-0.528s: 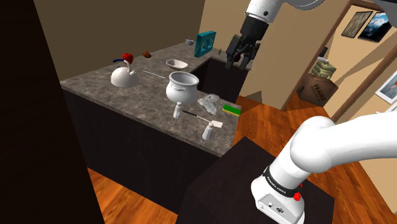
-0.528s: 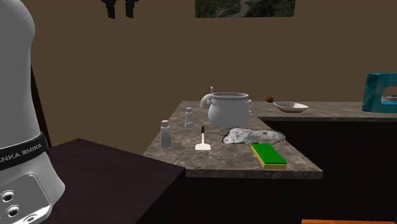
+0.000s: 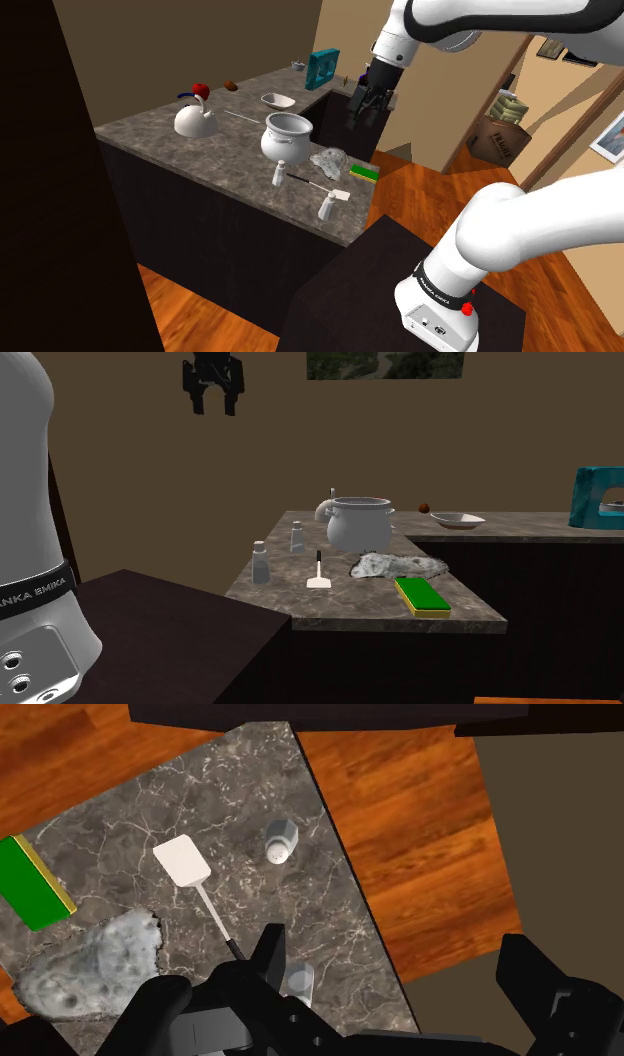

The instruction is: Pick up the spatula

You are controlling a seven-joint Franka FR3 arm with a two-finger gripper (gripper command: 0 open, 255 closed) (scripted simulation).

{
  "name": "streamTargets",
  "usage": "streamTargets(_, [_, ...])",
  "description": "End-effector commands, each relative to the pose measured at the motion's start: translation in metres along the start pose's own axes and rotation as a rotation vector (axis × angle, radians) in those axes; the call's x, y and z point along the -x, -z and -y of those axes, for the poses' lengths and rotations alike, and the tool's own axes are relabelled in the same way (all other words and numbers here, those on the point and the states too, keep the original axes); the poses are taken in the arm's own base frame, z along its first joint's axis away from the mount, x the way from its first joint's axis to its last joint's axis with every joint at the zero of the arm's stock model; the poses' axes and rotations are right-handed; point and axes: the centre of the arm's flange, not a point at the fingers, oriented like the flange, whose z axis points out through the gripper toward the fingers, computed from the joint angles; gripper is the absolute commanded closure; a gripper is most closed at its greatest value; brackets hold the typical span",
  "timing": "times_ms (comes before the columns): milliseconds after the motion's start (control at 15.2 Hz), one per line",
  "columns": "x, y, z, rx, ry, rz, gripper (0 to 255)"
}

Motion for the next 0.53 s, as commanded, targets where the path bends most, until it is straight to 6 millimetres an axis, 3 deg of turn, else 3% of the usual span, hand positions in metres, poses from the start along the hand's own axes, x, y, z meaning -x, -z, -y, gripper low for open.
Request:
streamTargets(0, [-0.008, -0.021, -0.012, 0.005, 0.026, -0.002, 0])
streamTargets(462, [-0.039, -0.094, -0.057, 0.023, 0.112, -0.001, 0])
